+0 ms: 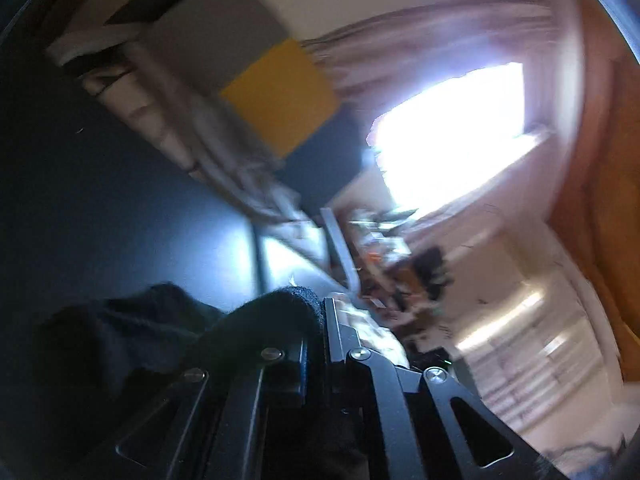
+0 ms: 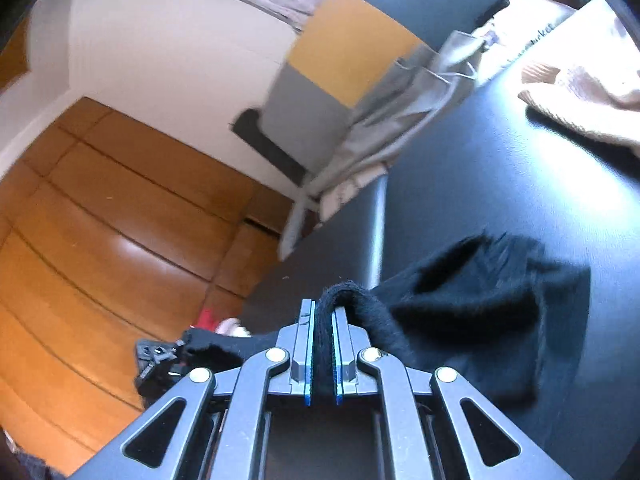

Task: Fold clothes

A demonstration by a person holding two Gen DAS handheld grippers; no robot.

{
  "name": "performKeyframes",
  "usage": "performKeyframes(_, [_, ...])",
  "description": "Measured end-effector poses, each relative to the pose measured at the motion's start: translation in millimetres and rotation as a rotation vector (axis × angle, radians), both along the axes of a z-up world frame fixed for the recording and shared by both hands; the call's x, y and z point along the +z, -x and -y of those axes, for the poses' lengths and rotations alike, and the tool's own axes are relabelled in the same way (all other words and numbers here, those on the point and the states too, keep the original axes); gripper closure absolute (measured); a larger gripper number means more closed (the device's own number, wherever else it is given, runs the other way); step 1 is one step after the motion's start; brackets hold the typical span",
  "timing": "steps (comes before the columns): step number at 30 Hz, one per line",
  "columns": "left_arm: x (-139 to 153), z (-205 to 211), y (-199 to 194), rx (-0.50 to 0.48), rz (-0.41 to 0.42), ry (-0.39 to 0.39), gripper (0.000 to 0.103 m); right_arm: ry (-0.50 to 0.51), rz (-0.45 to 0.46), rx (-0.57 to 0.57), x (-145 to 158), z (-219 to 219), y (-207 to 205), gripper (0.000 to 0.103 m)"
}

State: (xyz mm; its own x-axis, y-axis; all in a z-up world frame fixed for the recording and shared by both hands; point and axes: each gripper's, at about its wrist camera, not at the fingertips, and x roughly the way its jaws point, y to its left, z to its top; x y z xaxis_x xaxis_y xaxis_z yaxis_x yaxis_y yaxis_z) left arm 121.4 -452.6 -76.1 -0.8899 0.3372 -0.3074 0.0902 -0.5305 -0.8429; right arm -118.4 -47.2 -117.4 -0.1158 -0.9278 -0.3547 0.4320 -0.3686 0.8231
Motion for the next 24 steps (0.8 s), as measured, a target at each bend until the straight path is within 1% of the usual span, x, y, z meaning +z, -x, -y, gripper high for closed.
performKeyframes(2, [-16, 13, 13, 0.035, 0.079, -0.038, 0.083, -0.017, 0.076, -0.002, -14, 2, 18, 0.091])
performKeyframes(3, [-22, 16, 17, 0.046, 0.105, -0.048, 0.083, -0.029, 0.100, -0.010, -19, 3, 25, 0.081])
performKeyframes(4, [-26, 19, 16, 0.063, 0.120, -0.050, 0.083, -0.041, 0.105, -0.018, -22, 3, 28, 0.066])
performKeyframes(6, [-33, 23, 7, 0.094, 0.133, -0.041, 0.083, -0.032, 0.103, -0.006, -21, -1, 27, 0.056])
performKeyframes(7, [-35, 24, -3, 0.109, 0.134, -0.023, 0.082, -0.029, 0.090, 0.005, -19, -3, 25, 0.056])
performKeyframes(8, [-37, 25, -15, 0.122, 0.143, 0.003, 0.081, -0.035, 0.067, 0.016, -15, -7, 21, 0.056])
performKeyframes(10, [-40, 25, -38, 0.146, 0.164, 0.059, 0.079, -0.063, -0.017, 0.043, -2, -18, 8, 0.051])
performKeyframes(11, [-42, 22, -47, 0.149, 0.175, 0.093, 0.078, -0.094, -0.068, 0.053, 5, -23, 0, 0.050])
performKeyframes(12, [-44, 17, -56, 0.144, 0.196, 0.145, 0.077, -0.124, -0.119, 0.063, 11, -28, -8, 0.047])
performKeyframes(14, [-47, 6, -69, 0.124, 0.225, 0.222, 0.075, -0.211, -0.210, 0.077, 18, -32, -22, 0.044])
performKeyframes(16, [-53, -4, -77, 0.086, 0.240, 0.265, 0.072, -0.321, -0.287, 0.103, 18, -32, -36, 0.044])
performKeyframes(19, [-55, -20, -76, 0.048, 0.263, 0.336, 0.070, -0.480, -0.381, 0.138, 9, -20, -49, 0.044])
performKeyframes(21, [-52, -30, -70, 0.023, 0.265, 0.388, 0.068, -0.550, -0.422, 0.157, 1, -11, -54, 0.044])
performKeyframes(23, [-49, -40, -64, -0.007, 0.265, 0.438, 0.064, -0.597, -0.459, 0.175, -6, -1, -58, 0.044])
performKeyframes(24, [-48, -43, -63, -0.017, 0.275, 0.460, 0.064, -0.637, -0.488, 0.180, -10, 5, -60, 0.047])
